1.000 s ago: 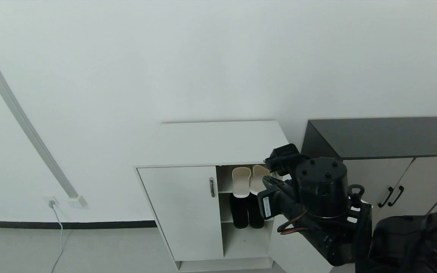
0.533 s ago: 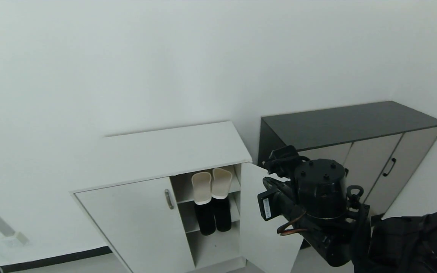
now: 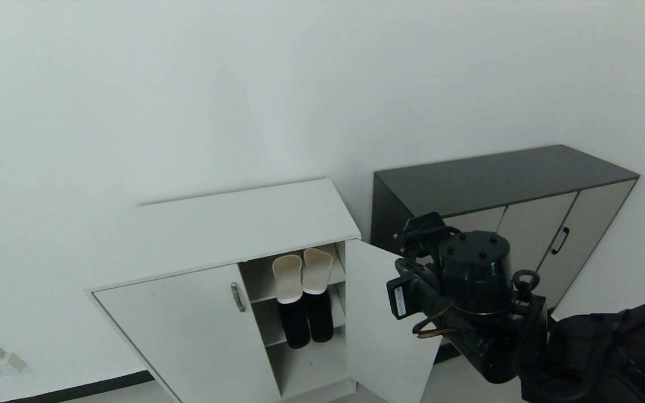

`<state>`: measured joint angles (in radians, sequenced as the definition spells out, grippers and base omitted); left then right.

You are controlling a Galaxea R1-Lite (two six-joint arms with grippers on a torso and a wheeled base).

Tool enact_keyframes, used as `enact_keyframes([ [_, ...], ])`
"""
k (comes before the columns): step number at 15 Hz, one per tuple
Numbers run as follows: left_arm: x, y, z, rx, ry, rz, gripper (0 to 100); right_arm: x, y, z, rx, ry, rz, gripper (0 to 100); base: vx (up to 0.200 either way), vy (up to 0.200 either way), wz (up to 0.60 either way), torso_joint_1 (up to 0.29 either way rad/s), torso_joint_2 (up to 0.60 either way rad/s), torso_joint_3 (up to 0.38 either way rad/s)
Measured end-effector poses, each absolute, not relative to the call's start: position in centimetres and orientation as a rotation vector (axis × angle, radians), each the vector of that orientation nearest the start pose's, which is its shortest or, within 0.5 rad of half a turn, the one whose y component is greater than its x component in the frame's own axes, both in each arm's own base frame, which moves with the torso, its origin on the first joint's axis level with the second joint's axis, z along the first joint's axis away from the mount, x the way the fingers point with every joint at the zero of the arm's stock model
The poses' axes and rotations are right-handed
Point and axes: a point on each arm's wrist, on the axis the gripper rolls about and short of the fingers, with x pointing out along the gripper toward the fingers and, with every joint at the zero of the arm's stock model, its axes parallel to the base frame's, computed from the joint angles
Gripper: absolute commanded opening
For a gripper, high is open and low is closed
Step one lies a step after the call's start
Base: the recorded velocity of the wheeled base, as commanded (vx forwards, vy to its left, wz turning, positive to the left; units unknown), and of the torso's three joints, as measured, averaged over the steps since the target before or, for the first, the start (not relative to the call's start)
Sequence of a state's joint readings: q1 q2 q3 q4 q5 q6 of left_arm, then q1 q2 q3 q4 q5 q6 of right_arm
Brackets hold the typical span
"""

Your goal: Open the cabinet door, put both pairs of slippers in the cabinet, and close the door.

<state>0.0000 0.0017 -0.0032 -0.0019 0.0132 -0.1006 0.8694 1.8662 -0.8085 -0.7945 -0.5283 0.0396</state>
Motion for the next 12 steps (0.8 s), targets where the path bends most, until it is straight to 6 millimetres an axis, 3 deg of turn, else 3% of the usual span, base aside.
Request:
enact_keyframes([
  [5, -2.3, 0.0, 7.7, -0.101, -0.004, 0.014, 0, 22.5, 24.9, 14.6, -0.130, 0.208, 0.335, 0, -0.200, 0.000, 0.00, -0.005, 0.00, 0.007],
  [6, -2.3, 0.0, 7.7, -0.101, -0.004, 0.014, 0, 22.8, 24.7, 14.7, -0.132, 0.207, 0.327, 0, 0.000, 0.000, 0.00, 0.000, 0.00, 0.000],
  [12, -2.3, 0.0, 7.7, -0.100, -0.004, 0.013, 0, 29.0, 21.4, 15.0, -0.134, 0.233, 0.155, 0, 0.000, 0.000, 0.00, 0.000, 0.00, 0.000],
])
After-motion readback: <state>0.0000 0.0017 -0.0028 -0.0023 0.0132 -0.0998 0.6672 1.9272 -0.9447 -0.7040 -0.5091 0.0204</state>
